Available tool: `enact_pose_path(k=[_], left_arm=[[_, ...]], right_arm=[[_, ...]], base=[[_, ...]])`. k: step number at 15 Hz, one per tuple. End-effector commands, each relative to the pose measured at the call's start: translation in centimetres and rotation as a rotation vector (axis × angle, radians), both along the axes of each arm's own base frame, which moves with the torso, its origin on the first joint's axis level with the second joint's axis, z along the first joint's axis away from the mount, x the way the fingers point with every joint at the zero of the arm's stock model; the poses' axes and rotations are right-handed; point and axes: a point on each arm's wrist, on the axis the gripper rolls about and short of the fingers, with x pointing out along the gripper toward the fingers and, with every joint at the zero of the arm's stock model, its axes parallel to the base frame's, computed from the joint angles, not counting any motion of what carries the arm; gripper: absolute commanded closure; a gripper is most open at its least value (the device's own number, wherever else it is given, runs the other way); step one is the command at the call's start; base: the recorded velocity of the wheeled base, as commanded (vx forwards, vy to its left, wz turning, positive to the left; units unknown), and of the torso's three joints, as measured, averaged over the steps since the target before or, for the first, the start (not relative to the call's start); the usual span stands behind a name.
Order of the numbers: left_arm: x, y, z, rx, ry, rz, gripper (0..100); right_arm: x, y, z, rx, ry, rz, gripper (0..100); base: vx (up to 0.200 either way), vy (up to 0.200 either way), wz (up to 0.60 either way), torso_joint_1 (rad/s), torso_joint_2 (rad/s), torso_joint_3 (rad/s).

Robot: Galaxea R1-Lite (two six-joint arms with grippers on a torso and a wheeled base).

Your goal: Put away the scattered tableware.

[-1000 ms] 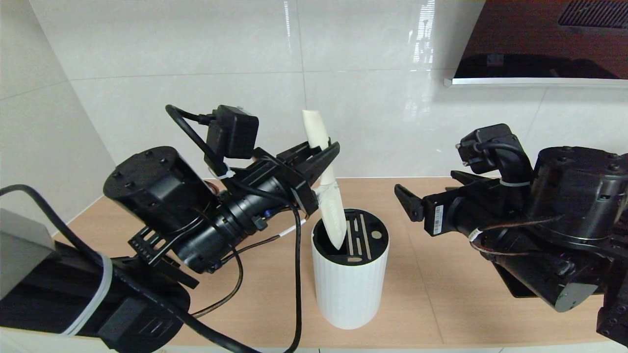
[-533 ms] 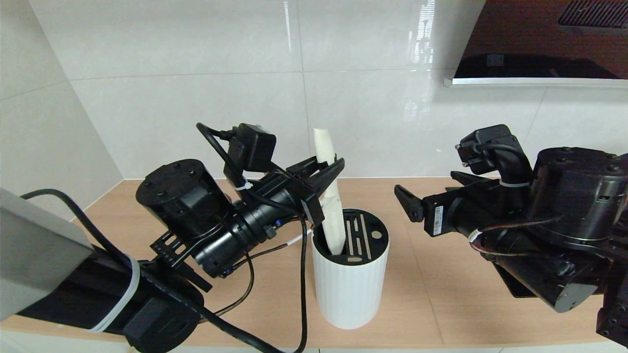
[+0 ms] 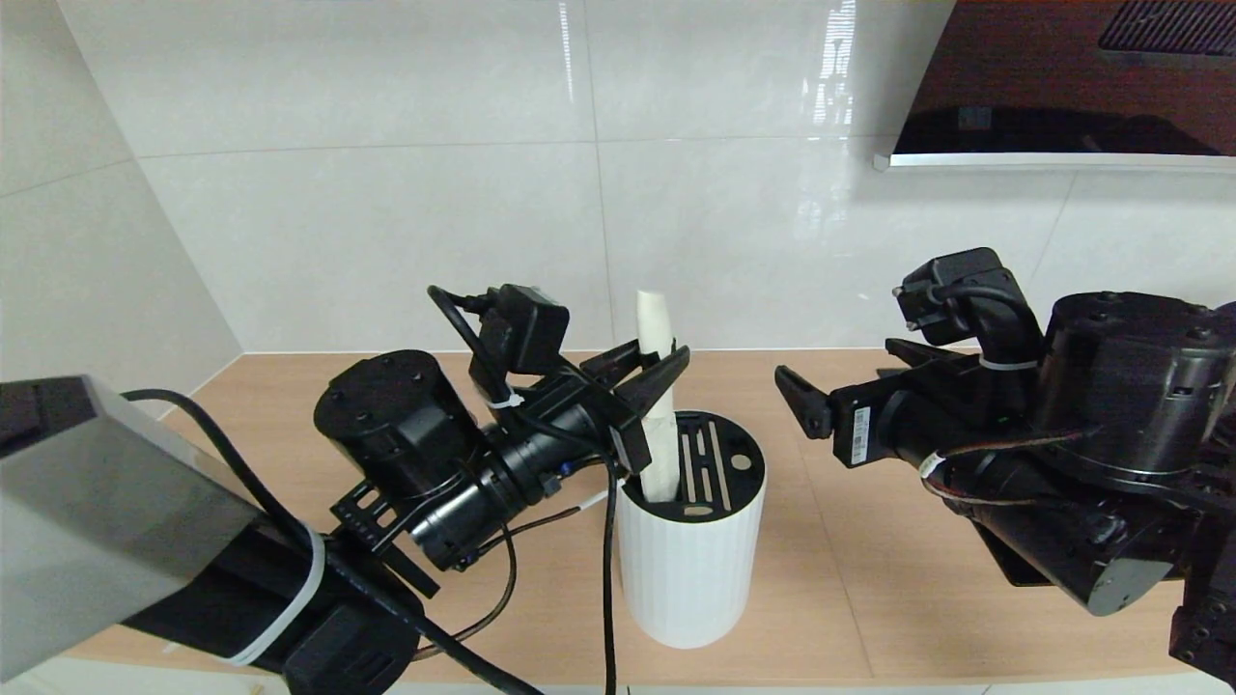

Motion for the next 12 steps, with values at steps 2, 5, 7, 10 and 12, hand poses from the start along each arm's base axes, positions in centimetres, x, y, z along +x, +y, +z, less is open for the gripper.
enact_pose_path(k=[2, 5, 7, 10, 12], left_arm=[[0.4, -0.7, -1.8, 0.020, 0.030, -0.010, 100], [0.5, -1.1, -2.5, 0.028, 0.041, -0.015, 100], [0.1, -1.0, -3.0, 0.039, 0.061, -0.020, 100], [-0.1, -1.0, -3.4, 0.050, 0.076, -0.021, 100], [-0.1, -1.0, -3.4, 0.048, 0.077, -0.009, 100]], right_arm=[[0.1, 0.1, -0.1, -0.004, 0.003, 0.000, 0], [0.1, 0.1, -0.1, -0.004, 0.003, 0.000, 0], [0.1, 0.1, -0.2, -0.005, 0.004, 0.000, 0], [0.1, 0.1, -0.3, -0.008, 0.007, 0.000, 0], [0.1, 0.2, -0.3, -0.009, 0.008, 0.000, 0]], base=[[0.000, 0.000, 0.00, 0.000, 0.00, 0.000], [0.000, 0.000, 0.00, 0.000, 0.00, 0.000], [0.000, 0.000, 0.00, 0.000, 0.00, 0.000], [0.000, 0.000, 0.00, 0.000, 0.00, 0.000], [0.000, 0.000, 0.00, 0.000, 0.00, 0.000]])
